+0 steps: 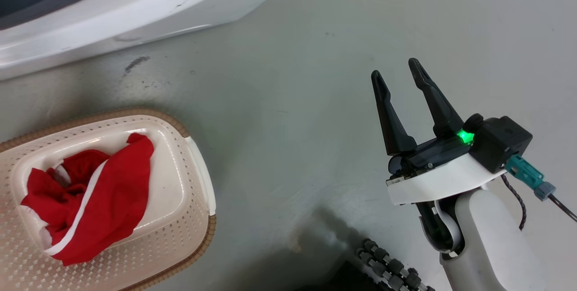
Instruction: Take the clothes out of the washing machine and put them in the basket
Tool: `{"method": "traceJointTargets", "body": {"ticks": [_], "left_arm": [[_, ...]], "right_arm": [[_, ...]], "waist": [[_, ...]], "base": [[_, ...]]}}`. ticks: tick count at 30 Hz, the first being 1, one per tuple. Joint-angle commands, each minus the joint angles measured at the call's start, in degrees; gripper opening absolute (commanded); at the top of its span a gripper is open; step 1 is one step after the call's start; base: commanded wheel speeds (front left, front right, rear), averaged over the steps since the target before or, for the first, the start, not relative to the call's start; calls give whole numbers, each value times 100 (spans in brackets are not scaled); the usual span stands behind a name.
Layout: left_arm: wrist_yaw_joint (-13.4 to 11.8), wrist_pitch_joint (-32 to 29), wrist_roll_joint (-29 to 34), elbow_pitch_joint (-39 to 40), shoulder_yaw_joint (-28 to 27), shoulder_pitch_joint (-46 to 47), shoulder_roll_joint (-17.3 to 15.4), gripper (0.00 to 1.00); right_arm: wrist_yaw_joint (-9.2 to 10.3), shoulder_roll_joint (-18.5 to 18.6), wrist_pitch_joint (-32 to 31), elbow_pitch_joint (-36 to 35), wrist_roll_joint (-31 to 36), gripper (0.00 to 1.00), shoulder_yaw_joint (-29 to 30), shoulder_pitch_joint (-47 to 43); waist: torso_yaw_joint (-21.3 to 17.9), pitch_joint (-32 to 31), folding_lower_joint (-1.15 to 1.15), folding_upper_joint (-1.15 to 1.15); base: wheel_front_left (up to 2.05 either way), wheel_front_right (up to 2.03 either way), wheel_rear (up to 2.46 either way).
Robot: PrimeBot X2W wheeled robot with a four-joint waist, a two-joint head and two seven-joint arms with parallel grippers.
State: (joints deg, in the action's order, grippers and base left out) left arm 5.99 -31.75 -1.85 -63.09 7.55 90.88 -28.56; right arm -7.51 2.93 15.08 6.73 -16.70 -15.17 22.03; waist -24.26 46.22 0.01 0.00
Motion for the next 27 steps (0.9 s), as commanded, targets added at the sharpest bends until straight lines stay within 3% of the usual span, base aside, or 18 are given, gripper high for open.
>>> {"method": "traceJointTargets", "body": {"ticks": [1, 5, 6, 7, 12, 18, 26, 27], "left_arm": [[-51, -279, -4, -40, 24, 98, -40, 100], [-197, -836, -18, -18, 38, 127, -83, 99], [-219, -892, -22, 29, 44, 109, -86, 39], [-261, -889, -22, 112, 46, 76, -94, 0], [-441, -647, -12, 558, 58, -196, -144, 0], [-614, 284, -87, 1198, 14, -699, -224, 0], [-826, 2163, -380, 1407, -169, -1697, -24, 0], [-806, 3009, -569, 1200, -219, -2236, 218, 0]], "right_arm": [[4, -9, 12, -37, -69, 100, -24, 37], [4, -9, 12, -58, -132, 100, -80, 13], [4, -9, 12, -60, -142, 100, -90, 18], [4, -9, 12, -64, -158, 100, -101, 29], [4, -10, 12, -54, -224, 100, -130, 51], [4, -9, 12, 1, -194, 100, -94, 70], [4, -8, 12, 178, 8, 100, 109, -66], [4, -6, 13, 306, 145, 100, 219, -196]], "waist": [[-62, 62, -1, 0], [-106, 87, -1, 0], [-116, 89, -1, 0], [-124, 90, -1, 0], [-134, 32, -1, 0], [-75, -155, -1, 0], [159, -792, -1, 0], [331, -1251, -1, 0]], "base": [[0, 0, 0], [0, 0, 0], [0, 0, 0], [0, 0, 0], [0, 0, 0], [0, 0, 0], [0, 0, 0], [0, 0, 0]]}}
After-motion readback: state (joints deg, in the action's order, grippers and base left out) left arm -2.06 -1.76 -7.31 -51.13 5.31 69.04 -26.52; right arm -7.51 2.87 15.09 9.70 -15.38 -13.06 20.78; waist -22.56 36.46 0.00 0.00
